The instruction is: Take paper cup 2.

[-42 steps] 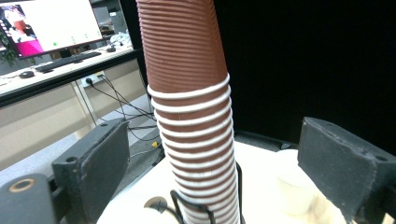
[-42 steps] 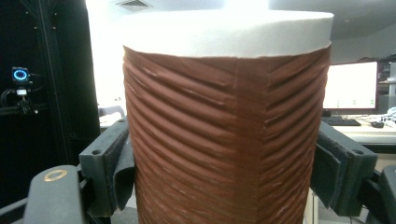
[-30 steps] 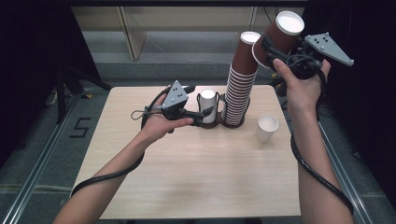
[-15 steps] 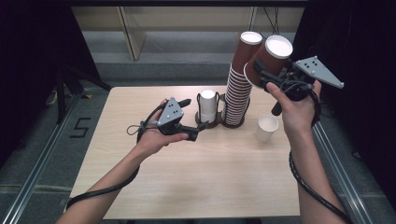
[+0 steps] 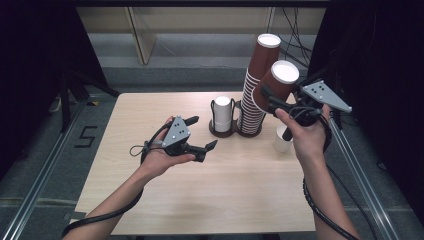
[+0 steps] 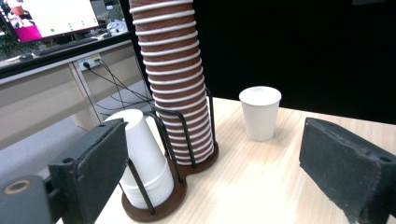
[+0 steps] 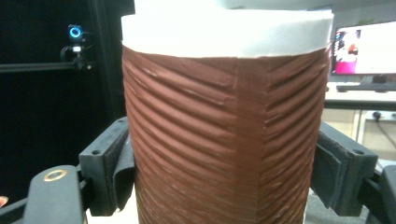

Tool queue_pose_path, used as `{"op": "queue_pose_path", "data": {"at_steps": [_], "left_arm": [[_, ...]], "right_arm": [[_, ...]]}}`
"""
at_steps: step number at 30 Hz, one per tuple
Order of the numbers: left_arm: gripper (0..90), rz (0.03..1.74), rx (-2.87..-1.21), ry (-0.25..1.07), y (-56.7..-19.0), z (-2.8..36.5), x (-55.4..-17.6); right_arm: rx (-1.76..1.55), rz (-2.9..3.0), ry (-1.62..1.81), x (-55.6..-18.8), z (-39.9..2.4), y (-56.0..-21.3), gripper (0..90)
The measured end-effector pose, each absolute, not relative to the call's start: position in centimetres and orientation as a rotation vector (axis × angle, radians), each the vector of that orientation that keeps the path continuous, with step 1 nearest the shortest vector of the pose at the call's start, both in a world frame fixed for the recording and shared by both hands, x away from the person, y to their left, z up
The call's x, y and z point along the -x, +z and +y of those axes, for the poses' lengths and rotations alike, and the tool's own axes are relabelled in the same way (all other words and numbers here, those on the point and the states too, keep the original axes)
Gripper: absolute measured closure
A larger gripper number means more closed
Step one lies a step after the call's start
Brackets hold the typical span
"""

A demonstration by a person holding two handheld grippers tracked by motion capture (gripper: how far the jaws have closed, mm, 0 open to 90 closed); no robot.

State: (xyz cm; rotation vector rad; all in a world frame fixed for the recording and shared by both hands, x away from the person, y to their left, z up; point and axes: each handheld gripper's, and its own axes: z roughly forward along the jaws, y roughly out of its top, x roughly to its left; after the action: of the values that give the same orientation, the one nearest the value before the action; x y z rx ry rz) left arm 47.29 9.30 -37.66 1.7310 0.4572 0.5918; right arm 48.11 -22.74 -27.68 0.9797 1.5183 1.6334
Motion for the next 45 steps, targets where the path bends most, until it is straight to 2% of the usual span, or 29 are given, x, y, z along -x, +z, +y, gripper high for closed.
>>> {"op": "queue_pose_path", "data": {"at_steps": [12,33,45], "left_arm": [[7.8,0.492,-1.738,0.585,-39.5,10.8,-46.0],[7.5,0.529,-1.763,0.56,-41.8,12.1,-44.3],[2.3,0.548,-1.775,0.538,-43.1,12.5,-43.6]], "right_arm": [[-1.007,1.598,1.65,-47.7,-20.5,-31.2,19.5],[-1.015,1.703,1.662,-46.7,-17.3,-35.0,19.2],[-1.078,1.763,1.654,-46.2,-16.2,-37.6,19.1]]}}
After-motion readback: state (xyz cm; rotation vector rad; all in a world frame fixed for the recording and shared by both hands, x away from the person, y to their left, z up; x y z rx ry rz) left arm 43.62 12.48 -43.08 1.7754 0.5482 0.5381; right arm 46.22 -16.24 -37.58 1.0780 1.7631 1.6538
